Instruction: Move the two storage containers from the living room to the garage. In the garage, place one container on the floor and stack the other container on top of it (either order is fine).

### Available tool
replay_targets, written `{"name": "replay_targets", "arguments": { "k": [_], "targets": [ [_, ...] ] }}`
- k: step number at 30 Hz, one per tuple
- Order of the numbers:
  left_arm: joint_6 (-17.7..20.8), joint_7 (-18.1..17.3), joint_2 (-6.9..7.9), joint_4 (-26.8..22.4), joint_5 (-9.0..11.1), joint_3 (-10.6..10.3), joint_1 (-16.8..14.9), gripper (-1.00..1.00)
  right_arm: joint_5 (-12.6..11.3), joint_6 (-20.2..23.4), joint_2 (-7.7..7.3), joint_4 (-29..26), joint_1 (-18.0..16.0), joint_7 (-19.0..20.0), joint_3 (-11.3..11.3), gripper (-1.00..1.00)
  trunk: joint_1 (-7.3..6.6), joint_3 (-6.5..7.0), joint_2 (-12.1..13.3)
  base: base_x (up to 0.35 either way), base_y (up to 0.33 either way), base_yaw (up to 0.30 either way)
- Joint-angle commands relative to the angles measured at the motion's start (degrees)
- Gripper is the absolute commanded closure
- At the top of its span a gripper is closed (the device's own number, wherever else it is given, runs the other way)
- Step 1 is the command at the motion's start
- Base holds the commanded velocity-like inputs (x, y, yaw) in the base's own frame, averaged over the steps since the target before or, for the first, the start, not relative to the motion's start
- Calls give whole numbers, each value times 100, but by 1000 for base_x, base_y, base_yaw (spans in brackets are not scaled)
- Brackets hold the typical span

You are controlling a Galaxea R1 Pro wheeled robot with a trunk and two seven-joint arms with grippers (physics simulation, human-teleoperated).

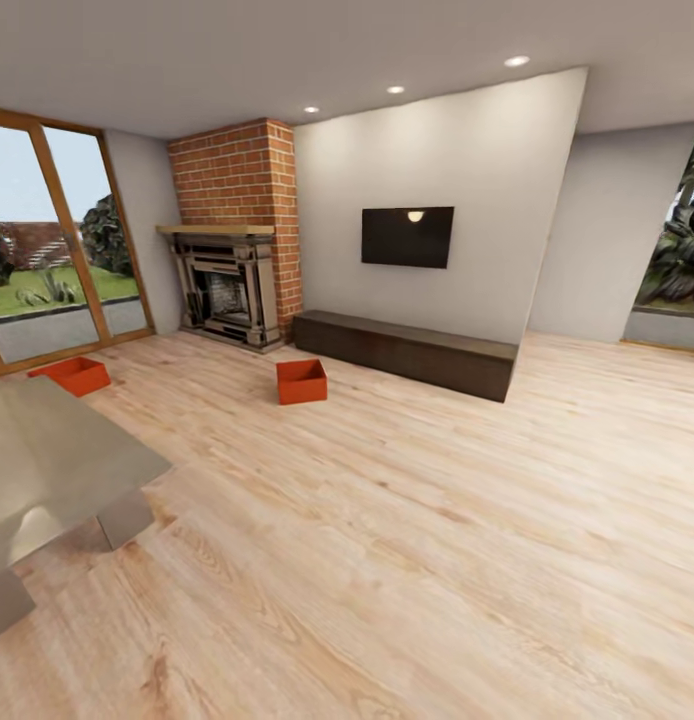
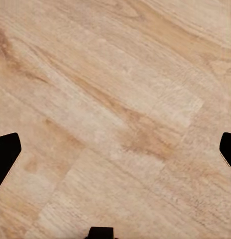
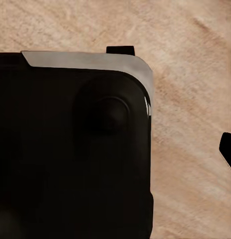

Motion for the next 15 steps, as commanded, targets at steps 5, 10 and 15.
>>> {"name": "replay_targets", "arguments": {
  "k": [5,10,15],
  "targets": [
    [-21,22,0,8,60,-50,-4,-100,4,-15,-1,4,-3,25,-23,-100,3,-6,-2,344,0,0],
    [-21,22,0,6,60,-50,-4,-100,4,-14,0,4,-3,26,-23,-100,3,-6,-2,344,0,0],
    [-21,22,0,6,60,-50,-4,-100,4,-15,-1,4,-2,23,-23,-100,3,-6,-2,344,0,0]
  ]
}}
